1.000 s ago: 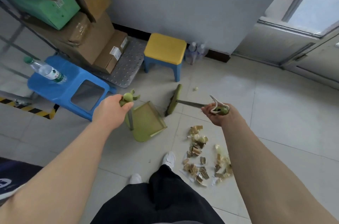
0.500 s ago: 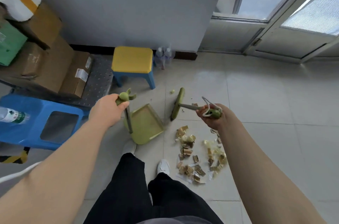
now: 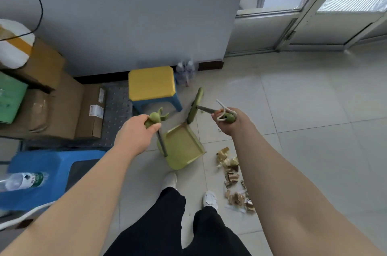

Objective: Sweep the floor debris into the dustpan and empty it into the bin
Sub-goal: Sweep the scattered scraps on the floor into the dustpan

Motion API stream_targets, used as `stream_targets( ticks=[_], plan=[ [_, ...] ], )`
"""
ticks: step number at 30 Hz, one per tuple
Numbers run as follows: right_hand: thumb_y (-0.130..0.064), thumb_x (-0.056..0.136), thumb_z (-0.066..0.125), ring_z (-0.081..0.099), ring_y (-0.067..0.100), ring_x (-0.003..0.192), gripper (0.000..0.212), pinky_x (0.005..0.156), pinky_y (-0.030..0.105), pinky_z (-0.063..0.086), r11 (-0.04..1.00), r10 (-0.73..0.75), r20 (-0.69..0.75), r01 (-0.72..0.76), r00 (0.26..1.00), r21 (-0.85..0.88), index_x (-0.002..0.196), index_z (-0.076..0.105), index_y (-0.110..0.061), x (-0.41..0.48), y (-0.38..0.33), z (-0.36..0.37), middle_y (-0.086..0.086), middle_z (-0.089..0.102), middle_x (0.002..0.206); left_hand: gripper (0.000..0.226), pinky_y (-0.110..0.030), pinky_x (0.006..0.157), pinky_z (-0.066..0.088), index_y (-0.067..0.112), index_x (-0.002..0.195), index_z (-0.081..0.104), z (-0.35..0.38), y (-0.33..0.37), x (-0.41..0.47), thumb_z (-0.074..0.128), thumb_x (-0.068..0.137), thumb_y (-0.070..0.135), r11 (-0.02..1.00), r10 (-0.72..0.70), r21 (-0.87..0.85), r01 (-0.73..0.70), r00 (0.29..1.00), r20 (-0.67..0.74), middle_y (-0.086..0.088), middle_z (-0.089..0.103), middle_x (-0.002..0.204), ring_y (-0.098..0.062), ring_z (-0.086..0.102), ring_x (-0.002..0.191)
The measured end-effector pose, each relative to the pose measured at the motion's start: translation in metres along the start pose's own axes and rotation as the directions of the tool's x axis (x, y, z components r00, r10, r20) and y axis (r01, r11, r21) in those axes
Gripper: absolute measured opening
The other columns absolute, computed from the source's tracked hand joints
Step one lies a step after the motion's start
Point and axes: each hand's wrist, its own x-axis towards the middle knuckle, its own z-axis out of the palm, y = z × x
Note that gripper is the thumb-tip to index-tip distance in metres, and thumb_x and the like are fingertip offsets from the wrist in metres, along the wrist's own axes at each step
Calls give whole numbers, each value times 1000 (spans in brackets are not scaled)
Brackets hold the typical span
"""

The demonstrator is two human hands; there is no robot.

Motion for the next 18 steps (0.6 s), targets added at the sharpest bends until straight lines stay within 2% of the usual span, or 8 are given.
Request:
stream_targets(
  ticks=[4, 6, 7, 9, 11, 12, 15, 18],
  plan=[
    [-2, 94, 37, 42, 15, 54, 56, 53, 17, 38, 992, -33, -48, 38, 998, 118, 148, 25, 1, 10, 2, 0, 17, 51, 65, 25, -40, 72, 49, 16, 99, 61, -10, -3, 19, 58, 93, 40, 998, 55, 18, -56, 998, 33, -7, 63, 88, -29, 58, 84],
    [-1, 93, 37, 41, 14, 54, 54, 51, 17, 37, 984, -50, -79, 63, 996, 169, 147, 29, 1, 9, 3, -7, 19, 56, 62, 25, -39, 70, 47, 15, 98, 62, -15, -5, 29, 58, 92, 39, 996, 84, 27, -85, 995, 51, -6, 62, 87, -28, 57, 82],
    [-2, 93, 37, 42, 14, 51, 53, 47, 17, 38, 977, -53, -98, 72, 994, 200, 145, 34, -2, 8, 2, -12, 16, 59, 73, 25, -38, 69, 46, 15, 98, 62, -17, -6, 33, 58, 92, 40, 995, 98, 29, -100, 993, 61, -5, 61, 86, -28, 57, 81],
    [-5, 93, 39, 46, 16, 41, 47, 39, 18, 39, 956, -54, -128, 89, 990, 280, 140, 43, -6, 5, 0, -25, 2, 57, 106, 24, -36, 68, 44, 18, 97, 61, -20, -6, 41, 58, 92, 41, 992, 121, 35, -124, 990, 76, -3, 59, 85, -26, 56, 81],
    [-6, 94, 39, 47, 17, 38, 50, 36, 16, 39, 942, -64, -159, 113, 985, 316, 144, 40, -5, -2, 0, -39, -1, 51, 117, 21, -34, 68, 42, 20, 94, 59, -23, -4, 47, 58, 92, 41, 987, 146, 59, -152, 985, 90, 0, 56, 84, -24, 53, 81],
    [-7, 94, 38, 47, 15, 39, 51, 35, 16, 38, 939, -75, -171, 127, 982, 318, 145, 37, -5, -6, 0, -46, 1, 52, 112, 20, -34, 68, 42, 22, 93, 57, -25, -2, 50, 58, 92, 41, 984, 160, 68, -167, 982, 96, 2, 55, 83, -23, 52, 81],
    [-7, 93, 37, 47, 16, 39, 52, 36, 15, 38, 930, -70, -179, 129, 981, 344, 145, 32, -3, -19, 7, -67, 11, 49, 79, 19, -35, 70, 43, 22, 92, 59, -29, 2, 56, 58, 92, 40, 975, 202, 74, -211, 972, 119, 3, 54, 80, -23, 51, 81],
    [-6, 92, 41, 47, 20, 35, 54, 35, 19, 42, 912, -63, -207, 141, 976, 385, 145, 32, -4, -25, 15, -86, 16, 50, 71, 21, -34, 67, 40, 20, 91, 59, -32, 5, 61, 58, 92, 41, 964, 238, 86, -253, 960, 146, 6, 52, 73, -24, 51, 78]
  ],
)
